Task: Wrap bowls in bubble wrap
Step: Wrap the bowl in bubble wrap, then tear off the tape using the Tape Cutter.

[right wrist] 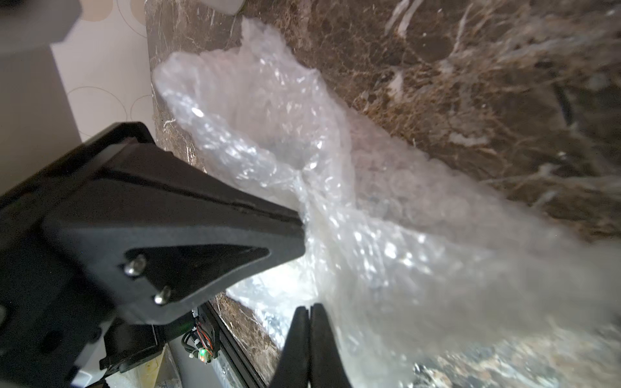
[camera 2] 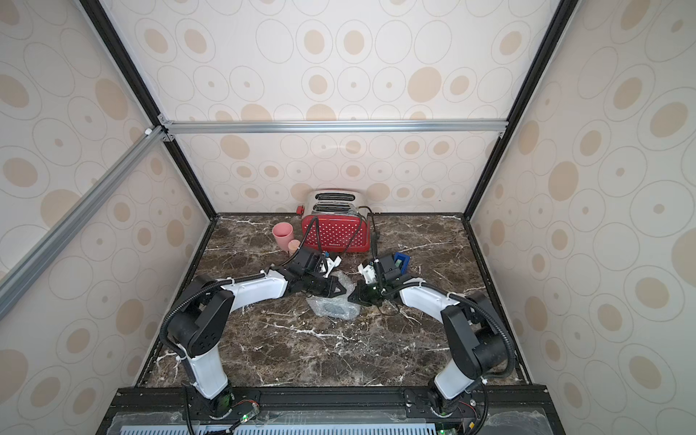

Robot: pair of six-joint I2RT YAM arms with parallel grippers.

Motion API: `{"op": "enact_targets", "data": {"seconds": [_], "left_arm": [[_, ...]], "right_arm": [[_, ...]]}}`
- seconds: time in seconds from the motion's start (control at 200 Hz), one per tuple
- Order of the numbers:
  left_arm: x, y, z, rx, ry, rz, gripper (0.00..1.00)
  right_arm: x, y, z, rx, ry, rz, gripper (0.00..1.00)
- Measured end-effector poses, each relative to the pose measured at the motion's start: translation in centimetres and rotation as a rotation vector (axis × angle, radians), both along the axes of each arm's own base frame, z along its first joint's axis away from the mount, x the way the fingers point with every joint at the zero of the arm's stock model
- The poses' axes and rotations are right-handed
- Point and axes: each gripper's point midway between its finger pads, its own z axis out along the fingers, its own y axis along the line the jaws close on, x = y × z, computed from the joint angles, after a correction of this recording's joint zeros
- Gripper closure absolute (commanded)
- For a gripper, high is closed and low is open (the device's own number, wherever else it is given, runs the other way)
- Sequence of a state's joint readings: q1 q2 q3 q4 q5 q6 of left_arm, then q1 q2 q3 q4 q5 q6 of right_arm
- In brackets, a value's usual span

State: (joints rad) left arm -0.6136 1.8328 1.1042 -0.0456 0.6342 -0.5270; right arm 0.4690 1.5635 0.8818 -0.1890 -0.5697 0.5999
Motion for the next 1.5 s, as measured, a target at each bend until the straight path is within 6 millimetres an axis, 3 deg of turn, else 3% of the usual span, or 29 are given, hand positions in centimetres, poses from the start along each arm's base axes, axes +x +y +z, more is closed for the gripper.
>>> {"op": "enact_targets", "data": {"seconds": [0.085,0.18,0.275,0.336,0.391,0.536,0.691,0.977,1.307,1.502], "left_arm": [[0.0,0.0,0.0,0.0,0.0,0.0,0.93],[0.0,0.0,0.0,0.0,0.0,0.0,0.93],[0.0,0.0,0.0,0.0,0.0,0.0,0.93],[0.0,0.0,0.0,0.0,-0.001,0.0,0.93],[0.0,0.0,0.0,0.0,-0.001,0.0,0.93],[0.0,0.0,0.1,0.001,-0.004,0.001,0.93],[0.0,0.0,0.1,0.002,-0.008,-0.001,0.93],[0.0,0.0,0.1,0.004,-0.012,-0.003,0.93],[0.0,0.0,0.1,0.005,-0.014,-0.005,0.93],[0.0,0.0,0.1,0.005,-0.014,-0.005,0.93]], "right_arm": [[-0.2,-0.9,1.2,-0.033,-0.043,-0.013,0.83],[0.3,-2.5,3.9,-0.058,-0.145,-0.054,0.72],[1.5,-5.0,7.0,-0.058,-0.265,-0.141,0.6],[2.2,-6.9,7.8,-0.058,-0.308,-0.209,0.56],[2.7,-8.8,7.5,-0.072,-0.318,-0.268,0.56],[3.6,-13.3,4.2,-0.111,-0.225,-0.4,0.58],[4.9,-15.8,2.1,-0.076,-0.135,-0.5,0.58],[6.8,-15.6,-1.4,0.026,0.003,-0.54,0.62],[9.1,-15.5,0.2,0.068,-0.048,-0.551,0.64],[10.1,-15.5,-0.7,0.077,-0.024,-0.566,0.64]]}}
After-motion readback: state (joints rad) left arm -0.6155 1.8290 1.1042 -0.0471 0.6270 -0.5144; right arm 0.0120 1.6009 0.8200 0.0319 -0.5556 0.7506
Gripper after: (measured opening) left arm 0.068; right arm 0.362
